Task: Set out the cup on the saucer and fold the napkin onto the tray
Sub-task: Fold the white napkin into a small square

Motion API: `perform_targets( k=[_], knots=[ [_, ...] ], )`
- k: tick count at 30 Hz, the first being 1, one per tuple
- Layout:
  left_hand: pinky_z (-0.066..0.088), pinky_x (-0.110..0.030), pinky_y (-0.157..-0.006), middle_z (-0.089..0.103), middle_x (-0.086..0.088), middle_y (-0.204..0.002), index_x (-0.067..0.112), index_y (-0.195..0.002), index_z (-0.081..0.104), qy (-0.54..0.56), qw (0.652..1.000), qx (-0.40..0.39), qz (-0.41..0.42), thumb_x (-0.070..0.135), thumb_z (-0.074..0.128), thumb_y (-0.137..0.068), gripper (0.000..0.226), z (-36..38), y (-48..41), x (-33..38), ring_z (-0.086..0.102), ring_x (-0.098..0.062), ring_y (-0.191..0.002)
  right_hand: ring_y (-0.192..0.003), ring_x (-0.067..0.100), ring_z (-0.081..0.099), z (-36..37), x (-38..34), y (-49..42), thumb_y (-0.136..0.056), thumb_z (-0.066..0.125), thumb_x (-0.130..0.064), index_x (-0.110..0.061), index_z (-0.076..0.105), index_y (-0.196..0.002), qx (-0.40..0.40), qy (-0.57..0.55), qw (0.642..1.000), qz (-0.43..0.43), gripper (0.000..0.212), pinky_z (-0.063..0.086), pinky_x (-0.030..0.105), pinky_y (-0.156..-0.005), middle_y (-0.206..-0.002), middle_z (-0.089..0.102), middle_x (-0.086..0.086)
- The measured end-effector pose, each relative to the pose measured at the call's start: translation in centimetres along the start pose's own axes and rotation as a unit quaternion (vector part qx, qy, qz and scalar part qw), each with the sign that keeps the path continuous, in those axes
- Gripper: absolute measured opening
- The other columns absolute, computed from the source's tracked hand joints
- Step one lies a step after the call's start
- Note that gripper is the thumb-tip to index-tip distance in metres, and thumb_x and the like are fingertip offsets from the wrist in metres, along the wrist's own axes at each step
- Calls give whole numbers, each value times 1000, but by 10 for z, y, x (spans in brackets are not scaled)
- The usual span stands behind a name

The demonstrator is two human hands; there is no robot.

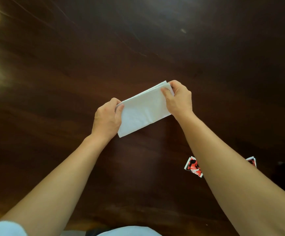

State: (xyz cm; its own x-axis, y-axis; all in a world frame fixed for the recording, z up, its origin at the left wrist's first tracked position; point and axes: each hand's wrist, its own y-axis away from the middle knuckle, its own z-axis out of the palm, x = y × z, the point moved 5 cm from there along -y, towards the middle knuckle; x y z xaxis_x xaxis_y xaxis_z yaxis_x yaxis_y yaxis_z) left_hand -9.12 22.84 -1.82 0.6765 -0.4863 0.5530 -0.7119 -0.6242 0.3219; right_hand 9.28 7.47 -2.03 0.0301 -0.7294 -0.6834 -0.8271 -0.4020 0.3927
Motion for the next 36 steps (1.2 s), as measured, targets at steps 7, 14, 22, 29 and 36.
perform_targets(
  k=[7, 14, 22, 29, 36],
  knots=[
    [35, -34, -63, 55, 0, -80, 11, -93, 54, -26, 999, 24, -15, 24, 44, -105, 20, 0, -2, -2, 53, -24, -72, -61, 22, 61, 13, -6, -3, -102, 40, -41, -28, 48, -98, 90, 172, 979, -55, 16, 51, 35, -54, -70, 60, -3],
    [49, -50, -86, 47, -16, -131, 10, -129, 50, -141, 988, 53, 17, 11, 60, -92, 38, 2, 13, 19, 52, -37, -111, -73, 16, 54, 10, -8, 0, -98, 50, -43, -20, 46, -109, 114, 158, 981, -3, 26, 48, 35, -63, -86, 56, -5],
    [8, -51, -124, 5, -17, -168, 16, -160, 10, -249, 961, -56, 104, 49, 20, -103, 66, 55, 24, 20, 0, -36, -154, -146, 31, 28, 37, -26, 49, -97, 43, -27, -11, 46, -142, 85, 244, 937, -234, 48, 18, 53, -119, -153, 40, 14],
    [2, -47, -123, 4, -16, -167, 9, -160, 4, -274, 957, -4, 99, 54, 21, -99, 77, 69, 19, 6, 3, -35, -154, -152, 32, 1, 59, 15, 19, -100, 19, -58, -25, 9, -158, -69, 423, 826, -366, 67, 6, 59, -120, -166, 8, 6],
    [4, -50, -123, 0, -18, -167, 7, -159, -4, -285, 954, 0, 94, 58, 23, -95, 86, 67, 20, 8, 1, -37, -154, -153, 27, -6, 19, 20, -32, -101, 10, -58, -32, 1, -156, -20, 429, 866, -255, 62, 0, 58, -120, -167, 2, 1]
  ],
)
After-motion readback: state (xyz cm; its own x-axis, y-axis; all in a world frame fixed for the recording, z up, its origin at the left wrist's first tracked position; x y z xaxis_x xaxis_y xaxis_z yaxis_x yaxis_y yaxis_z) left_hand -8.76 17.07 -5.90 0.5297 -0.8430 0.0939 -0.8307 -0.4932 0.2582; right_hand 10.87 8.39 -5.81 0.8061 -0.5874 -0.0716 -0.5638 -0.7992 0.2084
